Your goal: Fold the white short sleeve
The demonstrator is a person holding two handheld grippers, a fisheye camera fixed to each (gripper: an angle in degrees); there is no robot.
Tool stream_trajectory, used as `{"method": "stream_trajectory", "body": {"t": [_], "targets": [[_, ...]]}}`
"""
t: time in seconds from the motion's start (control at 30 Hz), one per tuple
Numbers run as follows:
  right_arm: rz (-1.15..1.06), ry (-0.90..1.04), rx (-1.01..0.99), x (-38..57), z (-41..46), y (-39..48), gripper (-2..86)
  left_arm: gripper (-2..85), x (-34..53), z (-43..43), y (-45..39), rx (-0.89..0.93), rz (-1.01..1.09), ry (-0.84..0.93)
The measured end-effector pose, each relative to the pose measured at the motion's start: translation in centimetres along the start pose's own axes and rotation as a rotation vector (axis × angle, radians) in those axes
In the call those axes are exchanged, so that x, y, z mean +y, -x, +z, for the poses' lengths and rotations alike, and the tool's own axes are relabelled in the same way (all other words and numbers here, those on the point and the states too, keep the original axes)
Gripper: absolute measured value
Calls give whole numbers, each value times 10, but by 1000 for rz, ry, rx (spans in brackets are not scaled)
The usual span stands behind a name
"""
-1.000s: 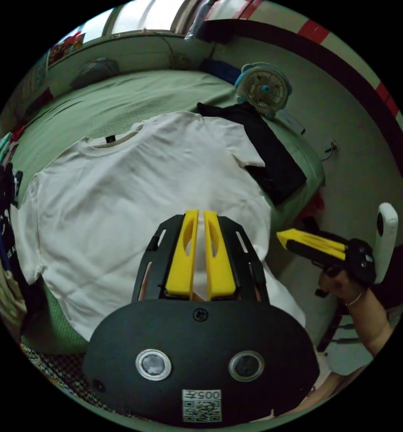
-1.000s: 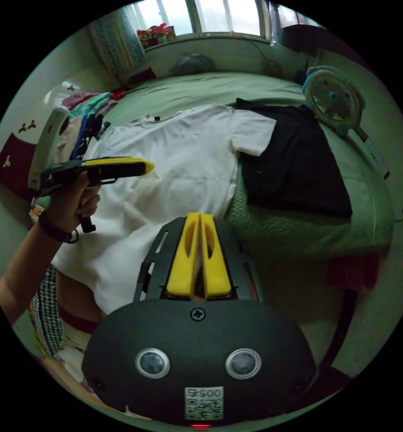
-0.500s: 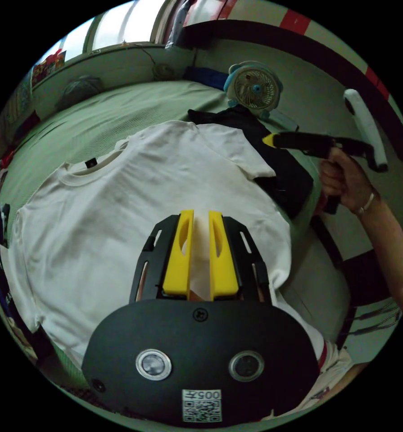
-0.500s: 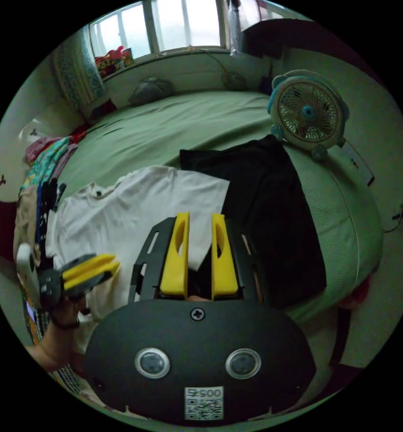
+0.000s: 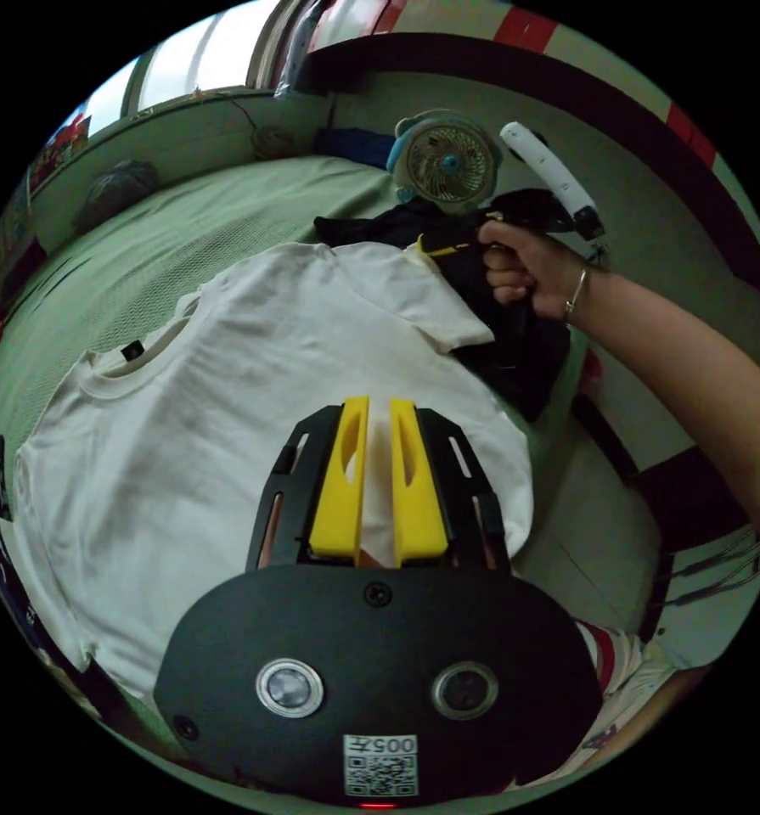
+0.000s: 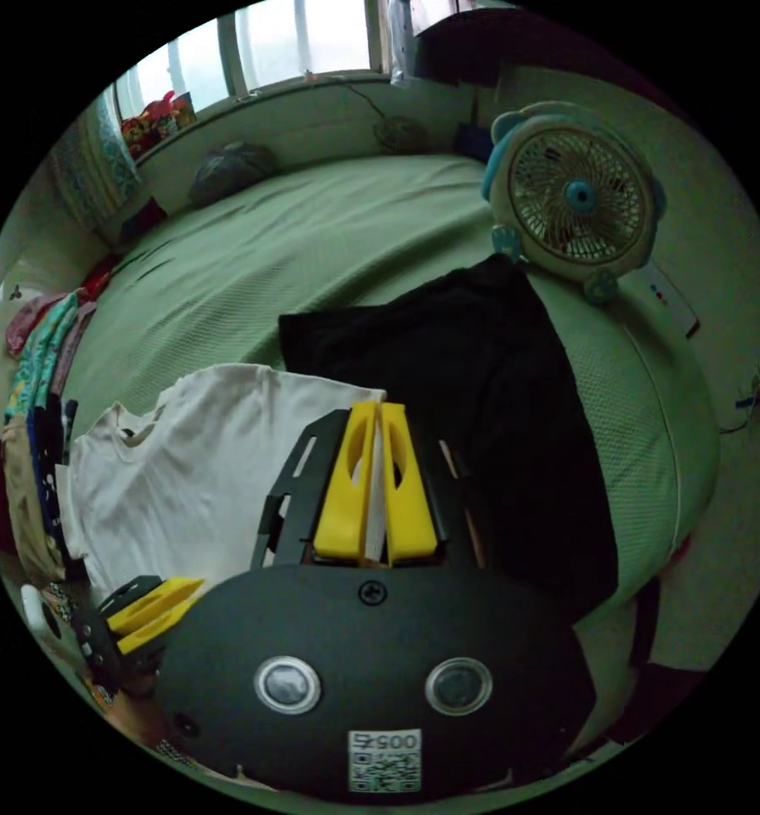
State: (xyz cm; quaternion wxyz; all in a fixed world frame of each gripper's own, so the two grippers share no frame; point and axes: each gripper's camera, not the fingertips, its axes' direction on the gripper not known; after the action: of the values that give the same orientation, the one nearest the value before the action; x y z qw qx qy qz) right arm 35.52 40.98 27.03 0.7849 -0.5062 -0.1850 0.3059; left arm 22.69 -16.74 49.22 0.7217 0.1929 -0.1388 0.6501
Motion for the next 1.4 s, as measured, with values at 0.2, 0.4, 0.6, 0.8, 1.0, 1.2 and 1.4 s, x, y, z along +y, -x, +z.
{"method": "stream_trajectory", "body": {"t": [0.2,0.4,0.6,0.8,1.0,1.2,1.4], "targets": [[-123,-12,-66,-27,-35,87,-7,1,10,-15,31,-95,-52,-27],[-240,57,-130,-53,-27,185,21,-6,27,-29,70,-87,-137,-20],[-209,104,-128,-72,-13,193,38,-6,44,-48,105,-86,-183,-26],[-187,281,-91,-54,40,207,36,-4,64,-71,139,-87,-238,-40],[-253,262,23,-87,41,279,14,10,105,-113,193,-180,-462,-10],[-483,123,-132,-114,6,422,36,35,171,-169,234,-251,-675,-124],[-626,206,-386,-107,17,555,61,49,236,-221,261,-326,-843,-244]]}}
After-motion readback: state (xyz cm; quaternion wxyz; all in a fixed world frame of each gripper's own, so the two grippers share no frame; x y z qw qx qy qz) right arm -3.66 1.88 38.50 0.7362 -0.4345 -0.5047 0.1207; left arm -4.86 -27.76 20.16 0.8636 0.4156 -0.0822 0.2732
